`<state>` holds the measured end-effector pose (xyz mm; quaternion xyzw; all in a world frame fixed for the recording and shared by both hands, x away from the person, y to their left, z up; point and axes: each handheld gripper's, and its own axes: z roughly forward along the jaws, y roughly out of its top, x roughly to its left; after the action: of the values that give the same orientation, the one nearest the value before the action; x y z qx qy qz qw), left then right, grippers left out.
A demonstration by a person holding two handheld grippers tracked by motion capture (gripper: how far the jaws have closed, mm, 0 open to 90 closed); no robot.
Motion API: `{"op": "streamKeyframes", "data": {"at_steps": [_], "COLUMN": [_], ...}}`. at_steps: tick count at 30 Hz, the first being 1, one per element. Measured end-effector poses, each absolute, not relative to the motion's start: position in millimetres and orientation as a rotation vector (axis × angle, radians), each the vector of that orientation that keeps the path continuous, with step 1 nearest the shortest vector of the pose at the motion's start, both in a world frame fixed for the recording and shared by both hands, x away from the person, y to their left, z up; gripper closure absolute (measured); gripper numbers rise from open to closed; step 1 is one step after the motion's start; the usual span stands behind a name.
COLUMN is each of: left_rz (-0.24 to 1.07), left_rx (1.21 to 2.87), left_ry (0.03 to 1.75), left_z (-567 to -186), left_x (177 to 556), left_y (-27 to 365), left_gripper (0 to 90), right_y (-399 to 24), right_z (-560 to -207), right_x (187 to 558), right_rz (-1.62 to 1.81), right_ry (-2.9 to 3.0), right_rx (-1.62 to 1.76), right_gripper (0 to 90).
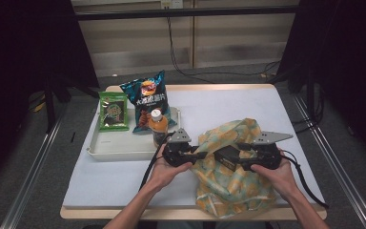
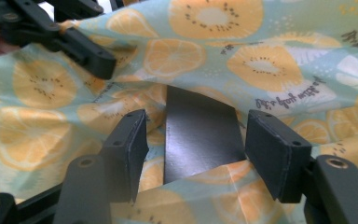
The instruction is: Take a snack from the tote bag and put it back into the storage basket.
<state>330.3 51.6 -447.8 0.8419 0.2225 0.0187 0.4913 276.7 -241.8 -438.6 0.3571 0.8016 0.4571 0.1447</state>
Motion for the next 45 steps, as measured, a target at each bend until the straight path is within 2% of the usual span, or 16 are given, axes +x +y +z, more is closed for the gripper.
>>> {"op": "streamKeyframes", "data": {"at_steps": [2, 4, 7, 15, 17, 19, 28, 36, 45], "left_rz": [0.048, 0.047, 0.040, 0.025, 0.033, 0.034, 0.069, 0.040, 0.000], "left_rx": [2.057, 2.044, 2.030, 2.013, 2.014, 2.017, 2.015, 2.026, 2.101], "left_ry": [0.540, 0.563, 0.573, 0.580, 0.581, 0.581, 0.616, 0.645, 0.658], "left_z": [-449, -449, -450, -449, -448, -448, -443, -447, -472], "left_x": [333, 334, 335, 336, 336, 335, 331, 333, 334], "left_y": [52, 53, 54, 57, 58, 59, 70, 86, 72], "left_gripper": [88.0, 89.9, 90.0, 90.0, 90.0, 90.0, 90.0, 90.0, 89.3], "right_y": [-240, -238, -235, -233, -230, -230, -234, -235, -228], "right_z": [-442, -445, -450, -452, -453, -453, -451, -451, -451], "right_x": [281, 285, 289, 291, 291, 290, 279, 261, 257], "right_rz": [1.316, 1.305, 1.277, 1.226, 1.195, 1.168, 1.170, 1.198, 1.236], "right_ry": [2.315, 2.330, 2.349, 2.411, 2.438, 2.438, 2.511, 2.563, 2.613], "right_rx": [1.041, 1.042, 1.040, 1.022, 1.011, 1.010, 0.916, 0.813, 0.736], "right_gripper": [34.3, 33.2, 29.6, 29.5, 31.1, 41.7, 43.0, 43.1, 43.0]}}
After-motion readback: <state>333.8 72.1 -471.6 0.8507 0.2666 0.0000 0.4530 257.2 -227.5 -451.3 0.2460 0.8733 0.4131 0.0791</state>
